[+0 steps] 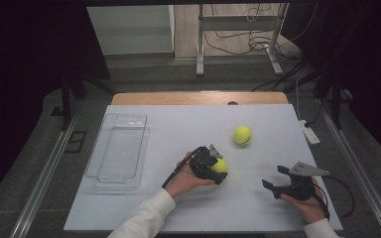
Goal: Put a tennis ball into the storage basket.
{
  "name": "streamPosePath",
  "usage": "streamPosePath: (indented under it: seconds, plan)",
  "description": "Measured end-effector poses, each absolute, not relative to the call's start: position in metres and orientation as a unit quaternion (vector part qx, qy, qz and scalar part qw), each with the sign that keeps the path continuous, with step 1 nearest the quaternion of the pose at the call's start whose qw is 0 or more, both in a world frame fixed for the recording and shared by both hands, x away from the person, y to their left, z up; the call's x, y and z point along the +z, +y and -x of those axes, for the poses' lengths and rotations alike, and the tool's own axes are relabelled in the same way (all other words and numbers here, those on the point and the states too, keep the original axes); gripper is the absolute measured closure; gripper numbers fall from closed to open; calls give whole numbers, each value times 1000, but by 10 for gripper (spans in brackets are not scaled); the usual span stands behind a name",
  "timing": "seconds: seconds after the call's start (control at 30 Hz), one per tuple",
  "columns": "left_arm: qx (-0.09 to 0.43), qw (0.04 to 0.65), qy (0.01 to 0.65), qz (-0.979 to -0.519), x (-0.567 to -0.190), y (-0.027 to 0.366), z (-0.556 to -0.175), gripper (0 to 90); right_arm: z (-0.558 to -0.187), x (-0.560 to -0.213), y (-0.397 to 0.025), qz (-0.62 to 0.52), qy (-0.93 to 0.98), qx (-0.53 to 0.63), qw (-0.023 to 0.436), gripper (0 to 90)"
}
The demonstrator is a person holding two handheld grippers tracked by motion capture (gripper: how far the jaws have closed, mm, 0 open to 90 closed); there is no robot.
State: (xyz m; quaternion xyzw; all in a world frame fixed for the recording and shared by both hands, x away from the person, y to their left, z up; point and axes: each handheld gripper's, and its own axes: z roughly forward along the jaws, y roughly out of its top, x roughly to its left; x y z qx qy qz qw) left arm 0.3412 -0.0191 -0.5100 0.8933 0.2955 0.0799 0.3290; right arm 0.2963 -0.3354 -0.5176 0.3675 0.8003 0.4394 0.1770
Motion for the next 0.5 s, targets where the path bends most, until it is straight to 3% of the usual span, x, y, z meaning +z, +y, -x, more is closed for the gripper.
streamPosePath:
  seconds: [0.5]
  plan:
    - [76, 357, 291, -884, -500, -11, -340, 265, -296, -517, -335, -367, 800, 440, 177, 159]
